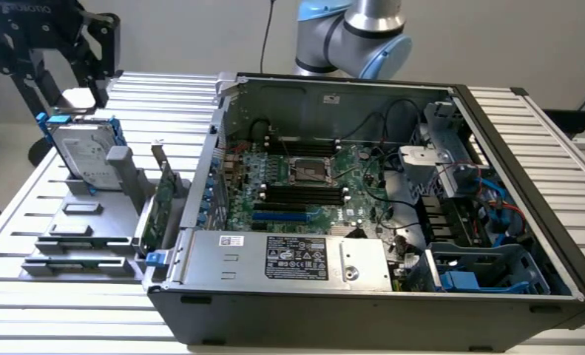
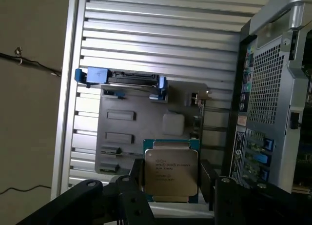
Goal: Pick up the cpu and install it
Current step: 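Pick up the cpu and move it towards the insertion slot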
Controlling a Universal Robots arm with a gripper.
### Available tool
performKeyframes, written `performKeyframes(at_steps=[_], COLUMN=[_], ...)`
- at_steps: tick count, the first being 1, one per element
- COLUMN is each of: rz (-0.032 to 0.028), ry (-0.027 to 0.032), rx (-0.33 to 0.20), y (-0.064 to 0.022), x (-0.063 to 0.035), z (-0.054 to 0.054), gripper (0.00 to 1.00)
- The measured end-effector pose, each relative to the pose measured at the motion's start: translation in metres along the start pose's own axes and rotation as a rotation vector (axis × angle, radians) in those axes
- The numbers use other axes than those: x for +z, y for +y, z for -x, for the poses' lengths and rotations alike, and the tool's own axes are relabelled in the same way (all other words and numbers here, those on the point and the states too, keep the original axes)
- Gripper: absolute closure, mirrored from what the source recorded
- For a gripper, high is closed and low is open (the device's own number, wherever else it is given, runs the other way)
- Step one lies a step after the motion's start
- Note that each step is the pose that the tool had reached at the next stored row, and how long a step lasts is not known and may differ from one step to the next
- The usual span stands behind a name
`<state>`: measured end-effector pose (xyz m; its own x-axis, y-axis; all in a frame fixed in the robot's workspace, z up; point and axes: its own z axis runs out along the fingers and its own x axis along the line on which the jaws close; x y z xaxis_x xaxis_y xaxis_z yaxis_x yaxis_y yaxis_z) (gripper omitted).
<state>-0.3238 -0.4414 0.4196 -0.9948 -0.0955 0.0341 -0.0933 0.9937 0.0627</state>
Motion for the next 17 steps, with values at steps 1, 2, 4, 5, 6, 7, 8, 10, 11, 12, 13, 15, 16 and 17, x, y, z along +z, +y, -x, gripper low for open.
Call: performKeyframes(at_steps=[1, 2, 4, 5, 6, 7, 8, 10, 11, 12, 13, 15, 16, 17], rz=[0.0018, 0.0036, 0.0069, 0.0081, 0.0092, 0.0101, 0.0111, 0.0126, 0.0132, 0.0138, 0.0143, 0.0152, 0.0154, 0.0157], ry=[0.0002, 0.0004, 0.0002, 0.0001, -0.0001, -0.0001, -0.0002, -0.0004, -0.0004, -0.0005, -0.0005, -0.0005, -0.0006, -0.0006], rx=[0.000, 0.000, 0.000, 0.000, 0.000, 0.000, 0.000, 0.000, 0.000, 0.000, -0.001, -0.001, -0.001, -0.001], y=[-0.0003, -0.0006, -0.0015, -0.0019, -0.0023, -0.0027, -0.0031, -0.0040, -0.0044, -0.0048, -0.0053, -0.0061, -0.0065, -0.0068], x=[-0.0018, -0.0031, -0.0042, -0.0044, -0.0046, -0.0048, -0.0050, -0.0054, -0.0056, -0.0057, -0.0060, -0.0063, -0.0065, -0.0066], z=[0.004, 0.009, 0.018, 0.022, 0.027, 0.031, 0.036, 0.045, 0.050, 0.054, 0.059, 0.068, 0.072, 0.077], gripper=[0.45, 0.45, 0.45, 0.45, 0.45, 0.45, 0.45, 0.45, 0.45, 0.45, 0.45, 0.45, 0.45, 0.45])
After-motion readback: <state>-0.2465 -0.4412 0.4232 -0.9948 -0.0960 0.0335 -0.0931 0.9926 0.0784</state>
